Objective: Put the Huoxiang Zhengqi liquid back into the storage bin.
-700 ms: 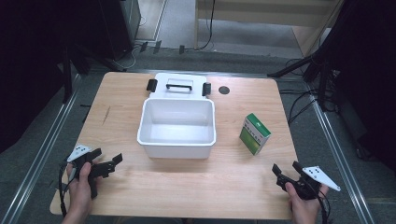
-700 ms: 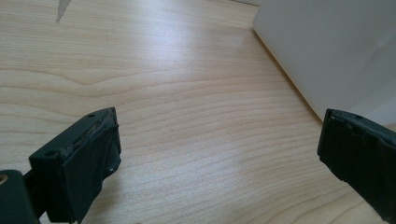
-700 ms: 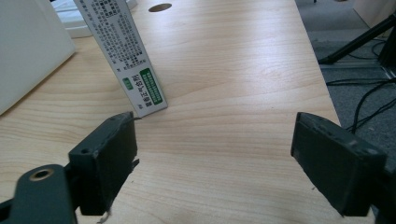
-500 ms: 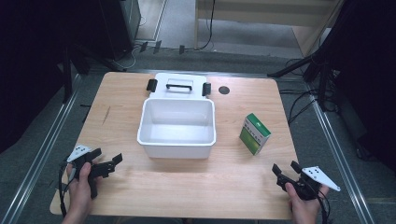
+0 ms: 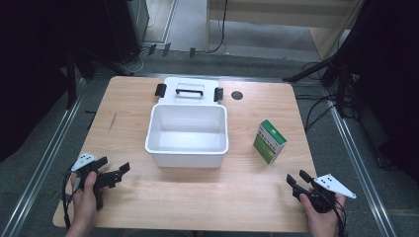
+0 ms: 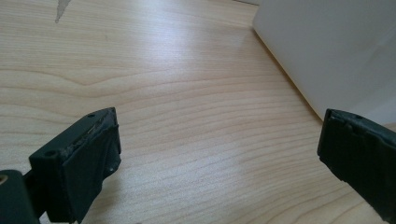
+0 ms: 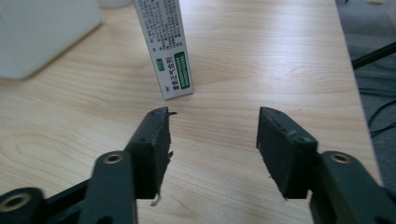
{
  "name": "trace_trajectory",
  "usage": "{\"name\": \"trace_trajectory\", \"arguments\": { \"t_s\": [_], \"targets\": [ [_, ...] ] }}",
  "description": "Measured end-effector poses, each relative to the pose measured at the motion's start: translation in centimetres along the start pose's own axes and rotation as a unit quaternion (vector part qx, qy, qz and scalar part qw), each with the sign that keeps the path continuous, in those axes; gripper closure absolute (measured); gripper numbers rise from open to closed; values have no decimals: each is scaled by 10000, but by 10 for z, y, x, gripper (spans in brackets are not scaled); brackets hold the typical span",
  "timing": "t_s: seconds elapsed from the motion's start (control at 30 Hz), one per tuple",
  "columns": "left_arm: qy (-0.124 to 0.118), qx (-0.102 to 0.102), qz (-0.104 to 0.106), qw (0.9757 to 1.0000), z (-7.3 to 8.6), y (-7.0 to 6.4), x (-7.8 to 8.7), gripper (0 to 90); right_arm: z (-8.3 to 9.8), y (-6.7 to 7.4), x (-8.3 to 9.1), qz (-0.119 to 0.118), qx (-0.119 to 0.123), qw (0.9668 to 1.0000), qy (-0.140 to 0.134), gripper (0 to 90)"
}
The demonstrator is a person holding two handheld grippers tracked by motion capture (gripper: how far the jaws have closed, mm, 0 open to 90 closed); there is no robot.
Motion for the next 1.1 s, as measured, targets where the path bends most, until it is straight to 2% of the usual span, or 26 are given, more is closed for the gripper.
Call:
{"name": "trace_trajectory", "arguments": {
  "t_s": [0.03,0.07,0.1,0.17,0.2,0.23,0.33,0.4,0.43,0.47,0.53,0.57,0.6,0.63,0.73,0.77,0.8,0.87,0.93,1.0,1.03,1.07,1.1],
  "targets": [
    [0,0,0,10000,0,0,0,3,0,0,0,0,0,10000,0,473],
    [0,-10,5,10000,0,0,0,3,-1,3,1,75,131,9999,34,490],
    [3,-10,4,10000,-1,0,-1,3,-3,8,1,5,468,9989,63,494],
    [7,-12,1,10000,-1,0,-1,3,-4,10,0,-8,561,9984,118,495],
    [4,-23,6,10000,-1,0,-1,3,-5,13,-4,-75,848,9958,344,507],
    [-2,-12,18,10000,-1,0,-1,3,-6,14,-6,-111,923,9948,409,508],
    [-23,-3,12,10000,-1,0,-1,3,-9,16,-9,-148,973,9937,541,513],
    [-20,-19,-4,10000,-1,0,0,3,-14,18,-8,-191,844,9936,725,520],
    [-20,-19,-4,10000,-1,0,0,3,-14,18,-8,-191,844,9936,725,520],
    [-30,-24,-32,10000,-1,-1,0,3,-18,18,-6,-268,753,9930,873,524],
    [-25,-24,-38,10000,-1,-1,0,3,-19,17,-6,-243,755,9928,893,520],
    [-23,-25,-49,10000,-1,-1,0,3,-23,17,-3,-115,679,9922,1039,486],
    [-23,-25,-49,10000,-1,-1,0,3,-23,17,-3,-115,679,9922,1039,486],
    [-20,-24,-52,10000,0,-1,0,3,-27,17,0,0,676,9908,1176,471],
    [-27,-30,-54,10000,0,-1,0,3,-30,15,3,210,723,9881,1342,468],
    [-27,-30,-54,10000,0,-1,0,3,-30,15,3,210,723,9881,1342,468],
    [-28,-21,-53,10000,0,-1,0,3,-31,15,4,174,815,9834,1614,467],
    [-23,-18,-46,10000,0,-1,0,3,-33,14,5,123,867,9794,1818,452],
    [-29,-23,-45,10000,0,-1,0,3,-34,13,5,90,845,9781,1899,438],
    [-22,-24,-43,10000,0,-1,0,3,-38,11,6,-79,759,9754,2066,418],
    [-24,-23,-46,10000,0,-1,0,3,-43,8,6,-99,733,9702,2306,393],
    [-24,-23,-46,10000,0,-1,0,3,-43,8,6,-99,733,9702,2306,393],
    [-27,-21,-50,10000,0,-1,0,3,-48,7,5,-190,682,9629,2604,371]
  ]
}}
Point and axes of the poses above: each handheld gripper's, and its own axes: x roughly backward along the jaws, z roughly out of its underside, y roughly to its left, the point moved 2 cm from there along -x, roughly forward along the jaws, and after that the axes turned 9 degrees about y, right-handed, at the moved point
